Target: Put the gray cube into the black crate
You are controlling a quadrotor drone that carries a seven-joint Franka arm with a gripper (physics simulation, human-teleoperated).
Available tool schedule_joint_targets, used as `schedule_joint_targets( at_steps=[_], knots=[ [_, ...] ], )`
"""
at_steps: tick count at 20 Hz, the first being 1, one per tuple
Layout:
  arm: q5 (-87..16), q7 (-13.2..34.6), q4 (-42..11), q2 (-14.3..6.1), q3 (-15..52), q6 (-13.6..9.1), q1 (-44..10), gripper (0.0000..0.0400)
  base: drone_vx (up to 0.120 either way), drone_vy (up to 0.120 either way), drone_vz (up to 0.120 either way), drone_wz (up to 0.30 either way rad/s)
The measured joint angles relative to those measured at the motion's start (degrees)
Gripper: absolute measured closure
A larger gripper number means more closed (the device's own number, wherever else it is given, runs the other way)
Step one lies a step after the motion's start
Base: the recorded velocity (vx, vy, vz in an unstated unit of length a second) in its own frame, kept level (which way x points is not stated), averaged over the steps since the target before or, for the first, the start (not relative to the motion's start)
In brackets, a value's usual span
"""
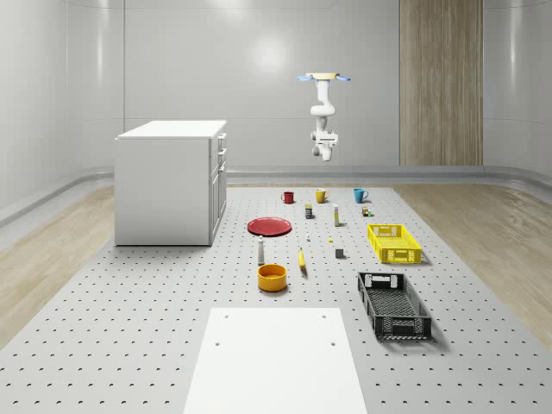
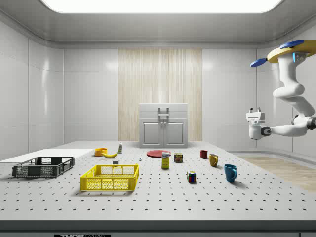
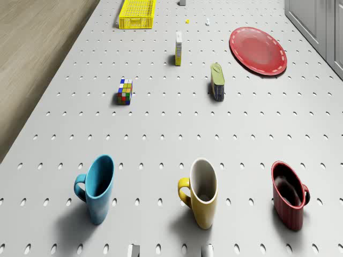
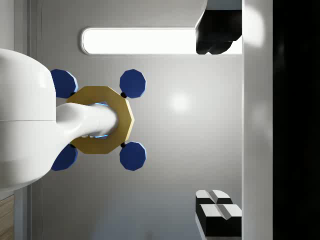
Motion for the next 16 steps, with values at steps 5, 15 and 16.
schedule_joint_targets(
  at_steps=[5, 15, 16],
  knots=[
    [0.0, -0.1, 6.1, 1.1, 0.1, -4.8, -0.1, 0.0000, 0.120, 0.000, 0.000, 0.000],
    [0.1, -0.1, 15.2, 4.4, 0.2, -10.2, -0.3, 0.0000, 0.120, 0.000, 0.000, 0.000],
    [0.1, -0.1, 15.6, 4.5, 0.2, -10.4, -0.3, 0.0000, 0.120, 0.000, 0.000, 0.000]
  ],
)
